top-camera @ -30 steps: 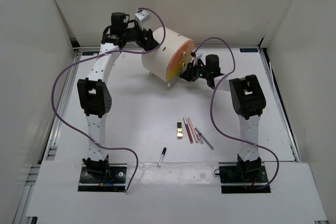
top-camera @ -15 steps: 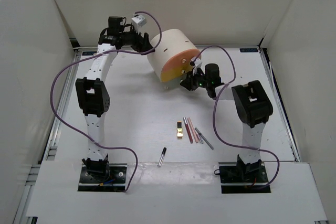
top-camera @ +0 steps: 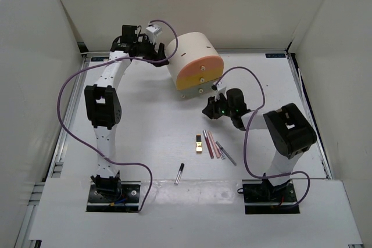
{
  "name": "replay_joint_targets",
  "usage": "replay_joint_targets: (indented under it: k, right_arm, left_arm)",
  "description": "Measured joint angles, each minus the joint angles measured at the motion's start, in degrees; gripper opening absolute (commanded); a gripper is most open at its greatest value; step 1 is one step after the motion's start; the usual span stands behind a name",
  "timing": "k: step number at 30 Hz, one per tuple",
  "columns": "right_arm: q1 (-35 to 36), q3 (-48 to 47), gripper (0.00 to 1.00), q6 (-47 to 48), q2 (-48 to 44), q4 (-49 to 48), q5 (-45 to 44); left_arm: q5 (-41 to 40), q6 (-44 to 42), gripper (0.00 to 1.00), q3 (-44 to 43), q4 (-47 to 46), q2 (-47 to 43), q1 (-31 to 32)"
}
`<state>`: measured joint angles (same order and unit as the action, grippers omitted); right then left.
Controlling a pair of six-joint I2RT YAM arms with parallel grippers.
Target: Organize the makeup
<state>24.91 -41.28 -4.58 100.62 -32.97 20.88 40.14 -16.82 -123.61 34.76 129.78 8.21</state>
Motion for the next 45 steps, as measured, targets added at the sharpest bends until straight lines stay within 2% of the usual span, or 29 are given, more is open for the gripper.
replay_joint_targets:
  k: [2, 3, 5, 6, 11, 16, 18, 19, 21, 25, 28, 29, 32, 36, 45]
  right_arm:
    - [1.8, -0.6, 0.46, -1.1, 0.7, -2.1, -2.7]
    - [2.6, -1.2, 0.57, -1.5, 1.2, -3.3, -3.9]
    - [3.5, -2.9, 0.58, -2.2, 2.6, -5.4, -6.2]
    - [3.7, -3.8, 0.62, -2.5, 3.3, -6.3, -7.2]
    - [3.7, -7.8, 0.63, -4.2, 7.5, -12.1, -14.9]
    - [4.0, -11.6, 0.63, -4.2, 11.0, -13.3, -20.8]
    - [4.2, -12.4, 0.59, -4.2, 11.5, -13.3, -21.9]
    - [4.3, -12.6, 0.52, -4.2, 11.7, -13.3, -22.4]
    - [4.4, -13.0, 0.47, -4.2, 12.2, -13.3, -22.9]
    - [4.6, -13.7, 0.44, -4.3, 13.2, -13.2, -23.5]
    - [4.7, -14.2, 0.27, -4.3, 13.7, -13.4, -23.3]
    - [4.9, -14.2, 0.18, -4.2, 13.7, -13.6, -23.5]
    - [5.0, -14.2, 0.11, -4.0, 13.7, -13.6, -23.6]
    - [5.6, -11.9, 0.1, -3.6, 12.2, -14.0, -24.5]
    - [9.3, 3.9, 0.11, -4.4, -2.3, -10.9, -27.6]
  left_arm:
    - [-0.5, 0.0, 0.98, 0.9, -0.1, 0.0, 0.0]
    - [-0.7, 0.0, 0.98, 1.1, 0.0, 0.0, 0.0]
    - [-1.2, 0.0, 0.98, 1.7, 0.1, 0.0, 0.0]
    - [-1.2, 0.0, 0.98, 1.8, 0.1, 0.0, 0.0]
    - [-1.4, 0.2, 0.98, 2.3, 0.0, 0.0, 0.0]
    - [-1.4, 0.2, 0.98, 2.3, -0.1, 0.0, -0.1]
    - [-1.3, 0.2, 0.98, 2.3, -0.1, 0.0, -0.2]
    - [-1.2, 0.2, 0.98, 2.3, -0.2, 0.0, -0.3]
    - [-1.0, 0.2, 0.98, 2.3, -0.3, 0.0, -0.5]
    - [-0.6, 0.4, 0.98, 2.3, -0.5, 0.0, -0.8]
    - [-0.3, 0.4, 0.98, 2.4, -0.5, 0.0, -1.0]
    - [-0.2, 0.4, 0.98, 2.4, -0.5, 0.0, -1.0]
    - [-0.3, 0.4, 0.98, 2.5, -0.5, -0.1, -1.0]
    - [-0.3, 0.5, 0.98, 3.3, -0.7, -0.5, -1.3]
    - [-0.3, 1.9, 0.98, 6.6, -2.3, -2.0, -1.4]
